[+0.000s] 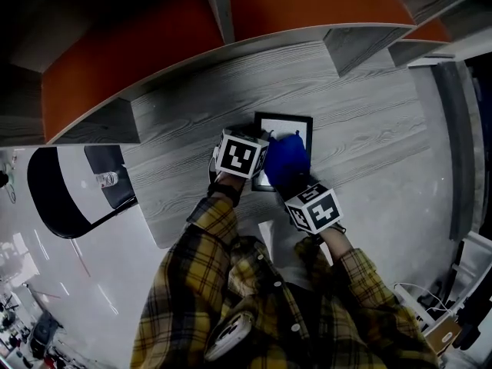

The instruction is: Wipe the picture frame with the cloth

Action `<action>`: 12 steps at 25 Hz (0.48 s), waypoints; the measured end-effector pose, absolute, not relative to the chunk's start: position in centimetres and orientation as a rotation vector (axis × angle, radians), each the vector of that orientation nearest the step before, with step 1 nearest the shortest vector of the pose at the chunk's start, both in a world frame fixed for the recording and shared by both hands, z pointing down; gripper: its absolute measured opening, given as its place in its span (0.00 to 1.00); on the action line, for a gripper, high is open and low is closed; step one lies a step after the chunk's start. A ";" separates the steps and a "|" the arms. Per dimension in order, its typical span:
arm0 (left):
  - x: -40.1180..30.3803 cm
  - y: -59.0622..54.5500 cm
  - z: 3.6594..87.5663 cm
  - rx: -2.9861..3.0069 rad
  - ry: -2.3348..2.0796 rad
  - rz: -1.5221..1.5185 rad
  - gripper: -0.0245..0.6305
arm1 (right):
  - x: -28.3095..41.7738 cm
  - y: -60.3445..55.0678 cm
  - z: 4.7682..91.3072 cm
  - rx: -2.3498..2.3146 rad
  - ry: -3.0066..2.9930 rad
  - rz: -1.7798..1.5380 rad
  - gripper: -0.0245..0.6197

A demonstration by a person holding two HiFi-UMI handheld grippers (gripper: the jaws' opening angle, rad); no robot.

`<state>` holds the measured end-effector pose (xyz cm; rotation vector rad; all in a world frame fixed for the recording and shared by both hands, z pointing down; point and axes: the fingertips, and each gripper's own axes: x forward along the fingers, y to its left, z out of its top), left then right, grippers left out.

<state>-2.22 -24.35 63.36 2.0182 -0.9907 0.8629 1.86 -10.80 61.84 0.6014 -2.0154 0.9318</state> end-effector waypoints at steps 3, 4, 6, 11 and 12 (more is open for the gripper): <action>-2.3 -24.3 63.1 2.012 -0.989 0.879 0.22 | 2.2 -9.7 61.3 0.596 -2.006 0.953 0.12; -2.4 -24.3 63.0 2.012 -0.989 0.881 0.22 | 2.2 -8.9 61.3 0.570 -1.995 0.970 0.12; -2.4 -24.3 63.0 2.011 -0.990 0.879 0.22 | 2.1 -7.5 61.6 0.531 -1.992 0.978 0.12; -2.4 -24.3 63.1 1.999 -0.996 0.850 0.22 | 2.9 -8.1 60.4 0.597 -2.035 0.999 0.12; -2.5 -24.3 63.1 1.993 -1.003 0.831 0.22 | 3.1 -9.0 59.6 0.639 -2.057 1.012 0.12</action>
